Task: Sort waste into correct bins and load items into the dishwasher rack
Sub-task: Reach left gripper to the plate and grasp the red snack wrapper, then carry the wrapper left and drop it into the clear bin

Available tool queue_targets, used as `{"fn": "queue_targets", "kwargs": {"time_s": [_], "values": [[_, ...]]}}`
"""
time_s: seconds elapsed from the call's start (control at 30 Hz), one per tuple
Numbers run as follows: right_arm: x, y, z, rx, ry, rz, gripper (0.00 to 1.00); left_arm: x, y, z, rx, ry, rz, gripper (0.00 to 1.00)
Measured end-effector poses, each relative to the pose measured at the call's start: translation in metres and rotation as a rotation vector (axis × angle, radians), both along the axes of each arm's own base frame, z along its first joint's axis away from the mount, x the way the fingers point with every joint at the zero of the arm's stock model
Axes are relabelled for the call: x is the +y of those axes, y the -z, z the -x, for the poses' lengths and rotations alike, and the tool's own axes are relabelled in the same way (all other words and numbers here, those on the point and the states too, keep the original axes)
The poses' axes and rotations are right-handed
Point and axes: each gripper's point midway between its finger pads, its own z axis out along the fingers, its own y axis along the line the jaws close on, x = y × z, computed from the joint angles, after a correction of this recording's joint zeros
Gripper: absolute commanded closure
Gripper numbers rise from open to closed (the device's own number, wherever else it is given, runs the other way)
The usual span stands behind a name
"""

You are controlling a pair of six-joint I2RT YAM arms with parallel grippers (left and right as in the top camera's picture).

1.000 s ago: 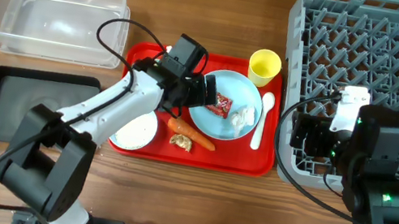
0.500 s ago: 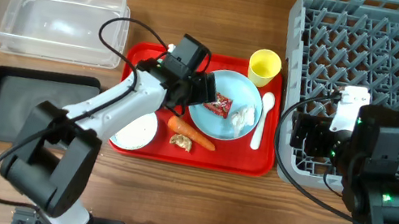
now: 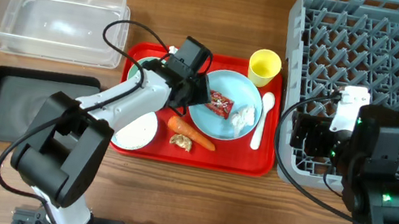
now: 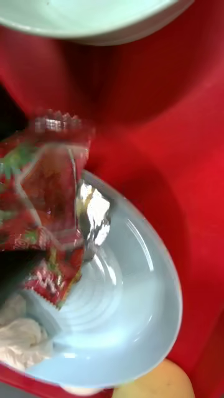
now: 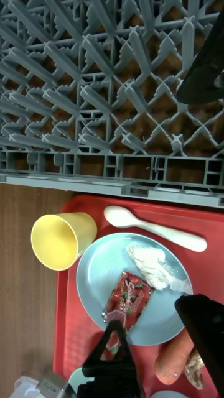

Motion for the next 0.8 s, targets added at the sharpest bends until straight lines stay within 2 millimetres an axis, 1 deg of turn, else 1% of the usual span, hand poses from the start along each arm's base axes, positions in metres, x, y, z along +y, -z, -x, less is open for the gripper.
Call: {"fn": "queue_targets", "kwargs": {"time_s": [0.07, 0.1, 0.17, 0.23, 0.3, 0.4, 0.47, 0.63, 0.73, 0.8], "values": [[0.0, 0.0, 0.0, 0.0, 0.0, 0.0, 0.0, 0.0, 0.0, -0.001, -0.001, -0.007, 0.0, 0.74], [0.0, 0.0, 0.0, 0.0, 0.0, 0.0, 0.0, 0.0, 0.0, -0.001, -0.004, -0.003, -0.003, 0.8], [0.0, 0.0, 0.0, 0.0, 0.0, 0.0, 0.0, 0.001, 0.0, -0.001, -0.005, -0.005, -0.003, 0.86], [0.0, 0.0, 0.0, 0.0, 0.0, 0.0, 0.0, 0.001, 0.0, -0.002, -0.006, -0.007, -0.004, 0.87], [0.0, 0.0, 0.0, 0.0, 0.0, 0.0, 0.0, 0.001, 0.0, -0.002, -0.009, -0.006, -0.008, 0.91], [0.0, 0.0, 0.0, 0.0, 0.0, 0.0, 0.0, 0.003, 0.0, -0.003, -0.014, -0.011, -0.017, 0.92], [0.0, 0.0, 0.0, 0.0, 0.0, 0.0, 0.0, 0.005, 0.0, -0.004, -0.02, -0.017, -0.029, 0.96], [0.0, 0.0, 0.0, 0.0, 0.0, 0.0, 0.0, 0.01, -0.001, -0.007, -0.039, -0.03, -0.054, 0.96], [0.0, 0.0, 0.0, 0.0, 0.0, 0.0, 0.0, 0.013, -0.012, -0.011, -0.076, -0.026, -0.067, 0.96], [0.0, 0.0, 0.0, 0.0, 0.0, 0.0, 0.0, 0.016, -0.029, -0.015, -0.129, -0.012, -0.073, 0.96]]}}
